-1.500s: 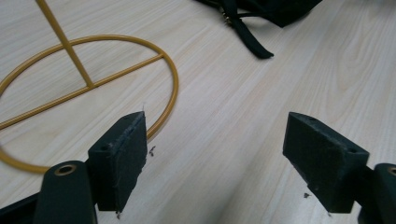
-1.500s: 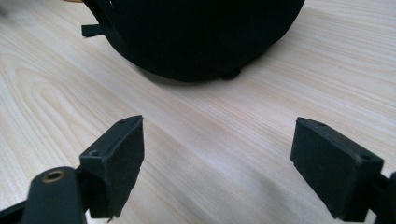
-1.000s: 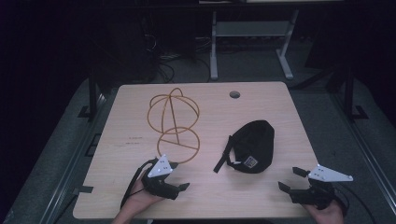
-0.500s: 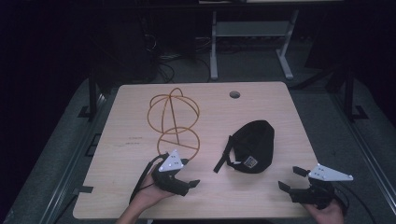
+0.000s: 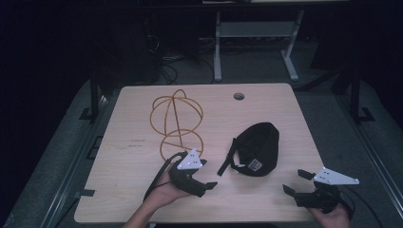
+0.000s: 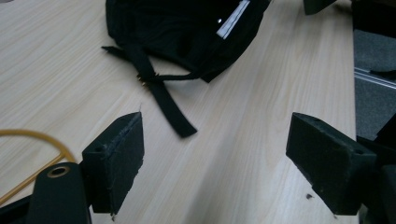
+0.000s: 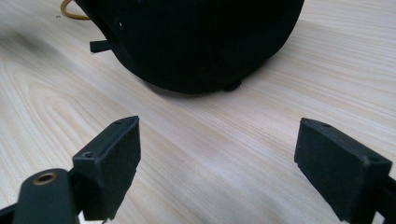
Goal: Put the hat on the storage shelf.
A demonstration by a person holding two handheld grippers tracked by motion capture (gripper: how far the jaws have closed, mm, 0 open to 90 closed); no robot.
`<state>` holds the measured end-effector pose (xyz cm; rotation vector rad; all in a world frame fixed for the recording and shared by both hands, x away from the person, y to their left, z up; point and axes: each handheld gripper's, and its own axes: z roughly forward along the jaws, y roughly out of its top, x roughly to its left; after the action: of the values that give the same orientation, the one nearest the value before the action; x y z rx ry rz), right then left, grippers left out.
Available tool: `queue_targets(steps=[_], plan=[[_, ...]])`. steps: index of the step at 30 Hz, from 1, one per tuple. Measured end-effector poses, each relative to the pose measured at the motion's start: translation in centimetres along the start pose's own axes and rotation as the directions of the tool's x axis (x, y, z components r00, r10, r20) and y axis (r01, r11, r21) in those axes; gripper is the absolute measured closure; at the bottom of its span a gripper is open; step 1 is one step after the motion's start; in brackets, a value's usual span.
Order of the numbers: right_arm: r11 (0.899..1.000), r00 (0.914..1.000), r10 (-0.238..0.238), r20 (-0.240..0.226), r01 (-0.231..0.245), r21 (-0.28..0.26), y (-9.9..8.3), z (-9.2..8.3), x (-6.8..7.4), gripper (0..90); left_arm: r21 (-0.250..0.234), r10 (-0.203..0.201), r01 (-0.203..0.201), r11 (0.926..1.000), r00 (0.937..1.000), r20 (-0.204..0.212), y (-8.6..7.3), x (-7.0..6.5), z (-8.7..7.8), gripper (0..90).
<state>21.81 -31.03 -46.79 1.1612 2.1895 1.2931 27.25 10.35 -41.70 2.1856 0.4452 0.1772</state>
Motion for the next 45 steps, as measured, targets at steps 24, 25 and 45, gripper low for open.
queue_targets(steps=[24,25,45], plan=[[1.000,1.0000,0.000,-0.007,0.000,-0.002,-0.1,-0.3,0.1,14.2,0.017,0.096,-0.098,0.9950,0.9918,0.084,5.3,-1.3,3.9,20.4],[1.000,1.0000,0.000,-0.007,0.000,-0.002,-0.1,-0.3,0.1,14.2,0.017,0.096,-0.098,0.9950,0.9918,0.084,5.3,-1.3,3.9,20.4],[1.000,0.9999,-0.001,-0.012,0.001,-0.010,0.0,-0.3,0.1,14.2,0.057,0.104,-0.113,0.9919,0.9833,0.150,8.0,-1.7,7.8,30.3]])
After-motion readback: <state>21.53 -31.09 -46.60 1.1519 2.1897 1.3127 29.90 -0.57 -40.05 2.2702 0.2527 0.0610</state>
